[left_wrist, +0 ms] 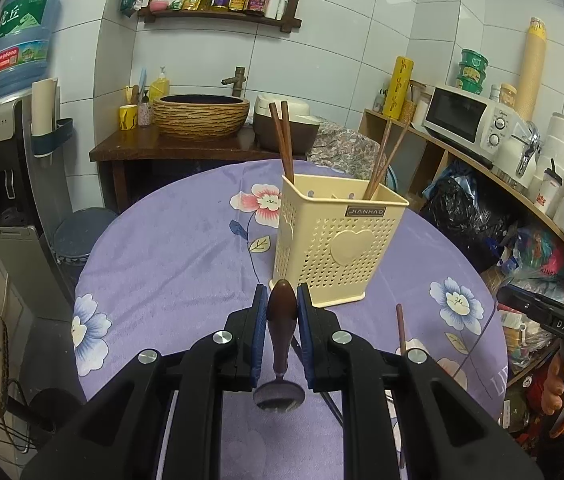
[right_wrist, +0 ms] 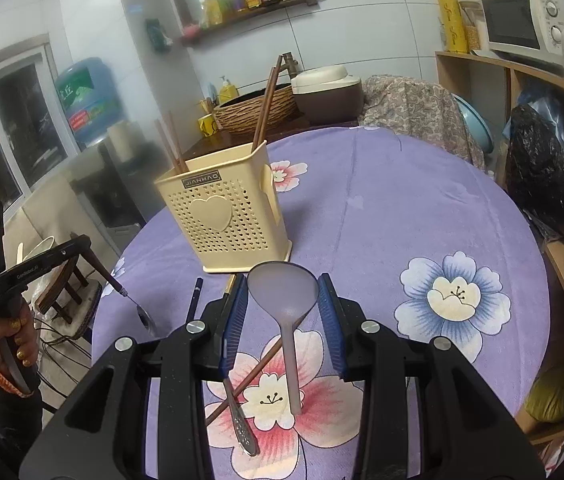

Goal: Organize utensils
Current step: 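Carry both held spoons upright over the beige holder and lower them in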

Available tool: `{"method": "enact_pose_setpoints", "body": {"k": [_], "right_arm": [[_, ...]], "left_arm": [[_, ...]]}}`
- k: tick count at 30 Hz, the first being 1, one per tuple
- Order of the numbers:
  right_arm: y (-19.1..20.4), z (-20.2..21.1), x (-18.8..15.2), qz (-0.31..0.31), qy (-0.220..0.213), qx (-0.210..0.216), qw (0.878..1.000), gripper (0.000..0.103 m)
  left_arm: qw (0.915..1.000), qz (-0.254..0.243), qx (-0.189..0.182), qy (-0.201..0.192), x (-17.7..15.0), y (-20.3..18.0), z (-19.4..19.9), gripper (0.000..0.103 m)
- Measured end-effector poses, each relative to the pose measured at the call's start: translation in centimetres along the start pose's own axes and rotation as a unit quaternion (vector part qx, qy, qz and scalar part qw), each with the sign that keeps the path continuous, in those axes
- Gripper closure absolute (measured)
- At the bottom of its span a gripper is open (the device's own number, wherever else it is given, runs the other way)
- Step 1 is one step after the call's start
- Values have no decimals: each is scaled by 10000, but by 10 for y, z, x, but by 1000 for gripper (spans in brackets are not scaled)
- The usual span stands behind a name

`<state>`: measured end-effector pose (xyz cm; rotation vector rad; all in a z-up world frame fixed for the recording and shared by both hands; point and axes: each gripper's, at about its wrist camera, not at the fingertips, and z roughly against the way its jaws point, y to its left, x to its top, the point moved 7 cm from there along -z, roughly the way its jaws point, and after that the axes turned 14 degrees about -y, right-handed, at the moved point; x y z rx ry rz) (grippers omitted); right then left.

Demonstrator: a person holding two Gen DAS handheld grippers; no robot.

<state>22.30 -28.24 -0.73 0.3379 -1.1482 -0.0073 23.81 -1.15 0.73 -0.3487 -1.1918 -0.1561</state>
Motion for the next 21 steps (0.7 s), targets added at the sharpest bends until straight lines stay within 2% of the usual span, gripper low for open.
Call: {"method": "enact_pose_setpoints", "body": {"k": [7, 10, 16, 19, 21], "right_arm": [[22, -4, 30, 187, -217, 209, 9994, 66], [37, -7, 62, 379, -520, 242, 9976, 66], [74, -27, 155, 521, -1178, 378, 9909, 66], [82, -48, 197, 506, -1450, 263, 9878, 66], [81, -61, 208, 433, -1506, 194, 9874, 66]], "left_arm": [[9994, -161, -246, -166, 34, -14, 1, 87], [9984, -269, -258, -434, 71, -20, 1, 87], [9952, -215, -360, -886, 153, -40, -9, 87], [9938, -201, -346, -1039, 181, -52, -23, 87], [9937, -198, -343, -1045, 187, -60, -37, 87]]}}
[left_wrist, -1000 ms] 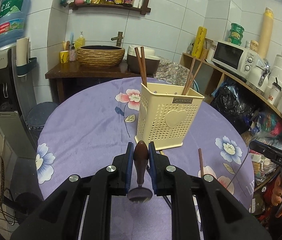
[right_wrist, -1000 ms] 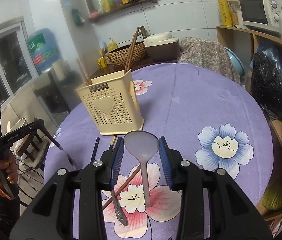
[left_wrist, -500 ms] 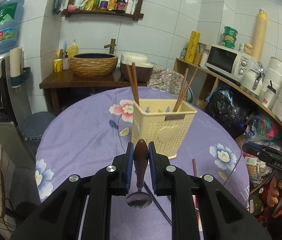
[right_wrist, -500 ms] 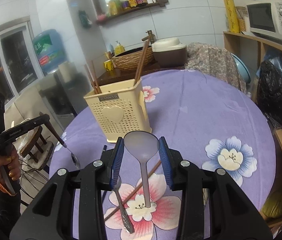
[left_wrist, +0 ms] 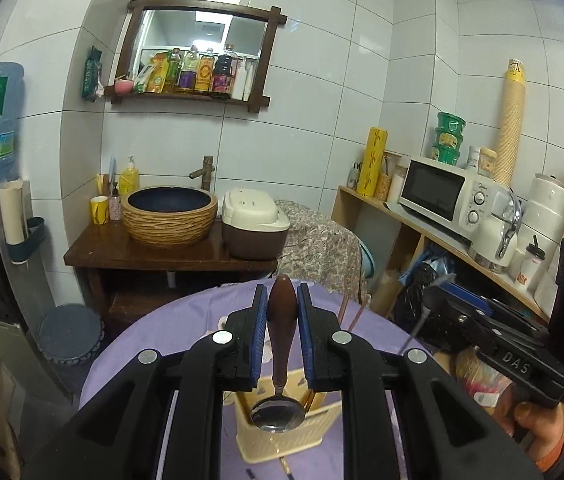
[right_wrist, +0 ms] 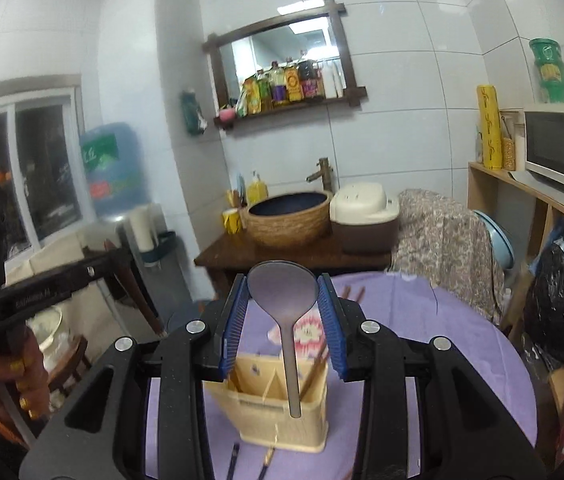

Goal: Organize utensils
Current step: 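Carry both held spoons upright over the beige holder and lower them in, then open both tools to release the spoons into the holder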

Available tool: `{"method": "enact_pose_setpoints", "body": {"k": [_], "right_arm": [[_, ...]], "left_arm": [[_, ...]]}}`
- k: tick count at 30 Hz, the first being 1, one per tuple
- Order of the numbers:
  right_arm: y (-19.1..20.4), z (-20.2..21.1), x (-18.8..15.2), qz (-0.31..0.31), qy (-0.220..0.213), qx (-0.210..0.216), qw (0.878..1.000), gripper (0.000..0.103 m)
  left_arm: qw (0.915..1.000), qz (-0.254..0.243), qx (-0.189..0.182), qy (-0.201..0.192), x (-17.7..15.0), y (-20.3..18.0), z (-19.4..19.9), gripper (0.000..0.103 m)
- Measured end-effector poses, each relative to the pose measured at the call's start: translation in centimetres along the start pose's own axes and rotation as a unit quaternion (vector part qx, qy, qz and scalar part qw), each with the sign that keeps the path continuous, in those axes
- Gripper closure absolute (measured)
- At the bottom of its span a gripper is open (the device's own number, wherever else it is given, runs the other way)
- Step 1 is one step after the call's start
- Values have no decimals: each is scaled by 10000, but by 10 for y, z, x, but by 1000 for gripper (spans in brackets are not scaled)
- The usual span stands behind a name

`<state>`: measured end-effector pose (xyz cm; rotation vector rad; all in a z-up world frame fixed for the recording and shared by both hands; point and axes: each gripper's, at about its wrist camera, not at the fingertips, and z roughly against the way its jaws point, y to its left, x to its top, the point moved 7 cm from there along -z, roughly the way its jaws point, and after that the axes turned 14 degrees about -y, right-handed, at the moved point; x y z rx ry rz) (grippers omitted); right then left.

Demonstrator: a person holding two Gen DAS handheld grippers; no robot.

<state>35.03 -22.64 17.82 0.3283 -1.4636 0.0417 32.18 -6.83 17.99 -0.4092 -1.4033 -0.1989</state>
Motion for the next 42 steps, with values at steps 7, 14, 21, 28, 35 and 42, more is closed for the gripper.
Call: {"method": "enact_pose_setpoints", "body": {"k": [7, 14, 21, 28, 35, 42], "right_arm": [[-8, -38, -53, 89, 284, -209, 9993, 66], [-13, -42, -107, 181, 574, -258, 9979, 66], [-16, -40, -138, 310, 798, -307, 9959, 66], [-19, -40, -159, 386, 957, -377, 9939, 67], [-17, -33, -162, 439, 908, -372, 9942, 67], [-16, -8, -166, 309, 952, -235, 9947, 63]], "left_arm": [[9987, 87, 172, 470, -51, 8, -41, 87], [9968, -101, 377, 691, -99, 20, -44, 87], [9958, -141, 453, 784, -120, 28, -43, 87], [9947, -248, 536, 848, -134, 29, -46, 87], [9947, -364, 600, 755, -133, 27, -38, 87], [9961, -113, 580, 662, -136, 33, -11, 67]]}}
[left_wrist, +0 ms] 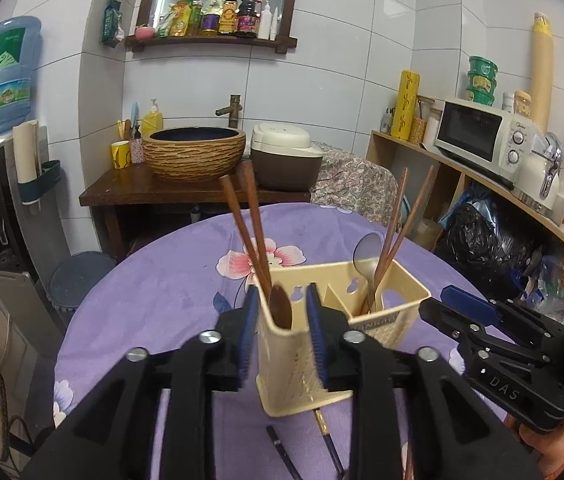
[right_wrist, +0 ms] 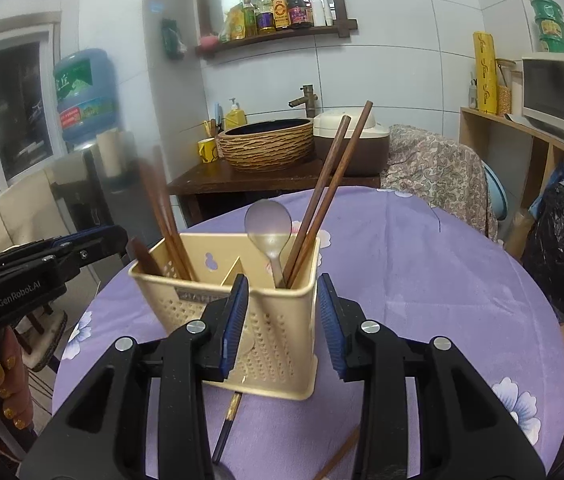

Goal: Organize utensils
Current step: 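Open both tools to release the spoons into the holder, then grasp another silver spoon with the right tool from the table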

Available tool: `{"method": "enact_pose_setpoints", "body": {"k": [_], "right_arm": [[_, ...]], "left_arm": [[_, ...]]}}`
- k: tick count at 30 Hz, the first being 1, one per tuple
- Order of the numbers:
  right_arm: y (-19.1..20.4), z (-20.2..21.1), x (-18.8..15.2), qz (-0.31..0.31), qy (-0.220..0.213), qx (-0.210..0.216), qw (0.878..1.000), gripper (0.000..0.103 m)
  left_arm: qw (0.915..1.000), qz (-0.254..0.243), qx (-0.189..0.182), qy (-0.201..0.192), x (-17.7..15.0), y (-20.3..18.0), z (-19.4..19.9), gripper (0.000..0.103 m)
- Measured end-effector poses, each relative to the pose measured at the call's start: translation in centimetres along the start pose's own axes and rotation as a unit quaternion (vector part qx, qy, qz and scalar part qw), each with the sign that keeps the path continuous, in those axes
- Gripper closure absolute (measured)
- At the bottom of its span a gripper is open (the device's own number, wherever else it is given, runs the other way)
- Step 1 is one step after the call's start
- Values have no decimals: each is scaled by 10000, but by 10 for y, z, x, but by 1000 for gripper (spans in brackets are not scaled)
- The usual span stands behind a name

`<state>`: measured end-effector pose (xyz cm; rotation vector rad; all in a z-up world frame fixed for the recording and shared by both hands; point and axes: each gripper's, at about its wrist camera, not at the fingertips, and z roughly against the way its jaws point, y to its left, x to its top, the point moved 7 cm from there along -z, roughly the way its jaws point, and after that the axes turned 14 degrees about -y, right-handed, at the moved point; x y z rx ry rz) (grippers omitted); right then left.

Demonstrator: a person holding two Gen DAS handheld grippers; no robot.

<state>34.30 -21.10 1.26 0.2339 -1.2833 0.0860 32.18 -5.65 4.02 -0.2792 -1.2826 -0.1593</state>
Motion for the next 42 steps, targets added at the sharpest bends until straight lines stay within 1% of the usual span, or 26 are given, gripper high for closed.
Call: {"method": "enact_pose_setpoints", "body": {"k": [1, 2, 3, 5, 6, 9, 11, 12, 15, 18, 23, 25, 27, 31, 34, 35, 36, 38, 42], "right_arm": [[1, 4, -3, -24, 22, 47, 10000, 60], [1, 9, -8, -58, 73, 116, 9999, 55], [2, 14, -14, -77, 142, 185, 9997, 50], [8, 23, -31, -62, 319, 317, 9990, 45], [12, 26, -41, -28, 447, 390, 9982, 45], [27, 34, -81, 41, 950, 726, 9928, 45], [41, 39, -109, 53, 1299, 1181, 9845, 45], [46, 40, -119, 124, 1417, 1304, 9812, 45], [58, 40, -146, 589, 1701, 1403, 9736, 45], [63, 36, -164, 756, 1967, 1548, 9652, 45], [61, 23, -174, 950, 2153, 1552, 9595, 45], [60, 18, -175, 1041, 2207, 1484, 9584, 45], [63, 15, -179, 1067, 2270, 1560, 9554, 45], [64, 10, -179, 1152, 2293, 1560, 9538, 45], [69, 7, -180, 1464, 2276, 1432, 9520, 49], [71, 8, -180, 1540, 2258, 1433, 9512, 53], [71, 10, -180, 1507, 2265, 1470, 9510, 60], [72, 10, -180, 1498, 2267, 1435, 9516, 65], [72, 10, -180, 1422, 2250, 1432, 9532, 65]], "left_arm": [[10000, 32, 13, -10, -3, 3, 7, 62], [10000, 56, 29, -24, -6, 4, 11, 50], [9999, 72, 120, -52, -14, 7, 20, 40], [9998, 0, 190, -48, -26, 8, 30, 33], [9998, -106, 181, 32, -38, 8, 35, 31], [9983, -236, 289, 443, -79, 14, 44, 29], [9971, -59, 306, 689, -101, 24, 49, 29], [9966, 43, 286, 777, -108, 26, 51, 29], [9944, 334, 253, 968, -128, 35, 58, 29], [9934, 418, 283, 1028, -138, 39, 64, 29], [9924, 496, 287, 1086, -147, 42, 71, 29], [9922, 537, 283, 1093, -149, 44, 72, 28], [9919, 542, 283, 1113, -151, 45, 73, 28], [9915, 529, 279, 1157, -154, 45, 73, 28], [9908, 582, 260, 1192, -156, 47, 73, 28], [9907, 594, 262, 1199, -157, 47, 73, 28], [9905, 594, 265, 1207, -157, 46, 72, 28], [9901, 587, 272, 1247, -159, 45, 70, 28], [9891, 600, 224, 1322, -161, 42, 66, 28]]}}
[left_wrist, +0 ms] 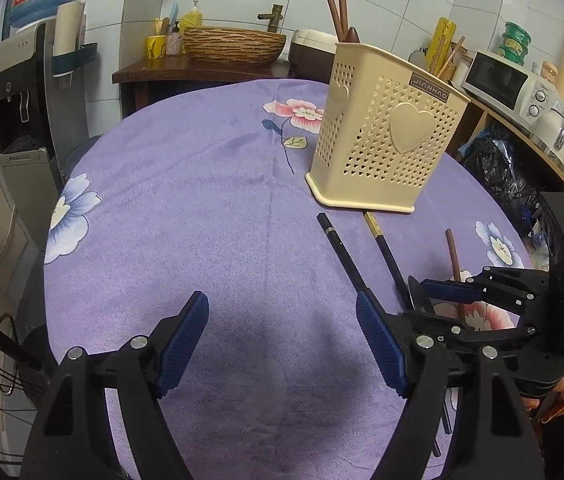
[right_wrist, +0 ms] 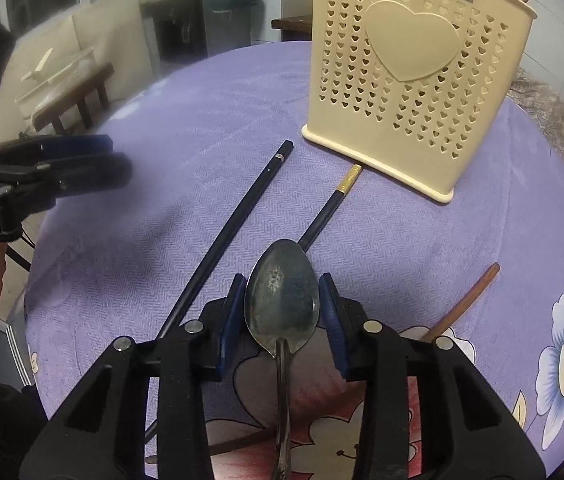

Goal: Organize utensils
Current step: 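Grasp another silver spoon with the right tool from the table, then grasp a black chopstick with the left tool while the right lifts the spoon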

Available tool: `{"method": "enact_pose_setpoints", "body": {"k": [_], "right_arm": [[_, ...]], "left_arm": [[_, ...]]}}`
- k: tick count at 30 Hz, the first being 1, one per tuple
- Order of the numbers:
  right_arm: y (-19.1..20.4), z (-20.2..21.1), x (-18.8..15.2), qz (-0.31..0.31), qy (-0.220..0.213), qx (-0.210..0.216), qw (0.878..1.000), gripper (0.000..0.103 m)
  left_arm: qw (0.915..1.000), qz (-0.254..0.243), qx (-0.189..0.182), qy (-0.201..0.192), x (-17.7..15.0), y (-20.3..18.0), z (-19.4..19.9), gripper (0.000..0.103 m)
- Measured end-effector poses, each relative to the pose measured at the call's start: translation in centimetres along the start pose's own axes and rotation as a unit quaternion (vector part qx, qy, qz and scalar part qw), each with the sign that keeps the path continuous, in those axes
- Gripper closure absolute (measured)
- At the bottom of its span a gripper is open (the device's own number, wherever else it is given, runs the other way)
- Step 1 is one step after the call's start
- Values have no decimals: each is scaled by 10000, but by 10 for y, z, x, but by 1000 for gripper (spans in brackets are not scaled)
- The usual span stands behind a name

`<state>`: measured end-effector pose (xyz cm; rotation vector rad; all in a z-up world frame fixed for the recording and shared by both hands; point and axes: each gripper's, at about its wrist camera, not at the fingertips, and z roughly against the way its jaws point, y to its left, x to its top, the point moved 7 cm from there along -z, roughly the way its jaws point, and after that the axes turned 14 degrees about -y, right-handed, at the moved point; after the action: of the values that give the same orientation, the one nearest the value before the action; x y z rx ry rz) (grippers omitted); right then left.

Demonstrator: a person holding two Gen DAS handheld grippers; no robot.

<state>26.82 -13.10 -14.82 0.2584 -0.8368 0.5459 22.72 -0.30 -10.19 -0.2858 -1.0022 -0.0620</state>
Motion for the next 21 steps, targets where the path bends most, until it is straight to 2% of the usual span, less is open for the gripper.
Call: {"method": "enact_pose_setpoints", "body": {"k": [4, 7, 11, 16, 21], "right_arm": [[1, 2, 0, -47, -8, -13, 10000, 65], [-6, 14, 0, -200, -182, -92, 9996, 65], [-22, 39, 5, -644, -578, -265, 9959, 65], [-38, 91, 20, -1127, -1227, -505, 9847, 65], [-44, 134, 26, -1339, -1623, -684, 9752, 66]], "left_arm": [[10000, -34, -14, 44, -2, -4, -2, 28], [10000, -25, -36, 52, -3, -7, -3, 28], [9999, -79, -95, 103, -4, -13, -6, 28], [9992, -169, -252, 250, -6, -29, -17, 30], [9979, -232, -353, 486, -7, -48, -37, 47]]}}
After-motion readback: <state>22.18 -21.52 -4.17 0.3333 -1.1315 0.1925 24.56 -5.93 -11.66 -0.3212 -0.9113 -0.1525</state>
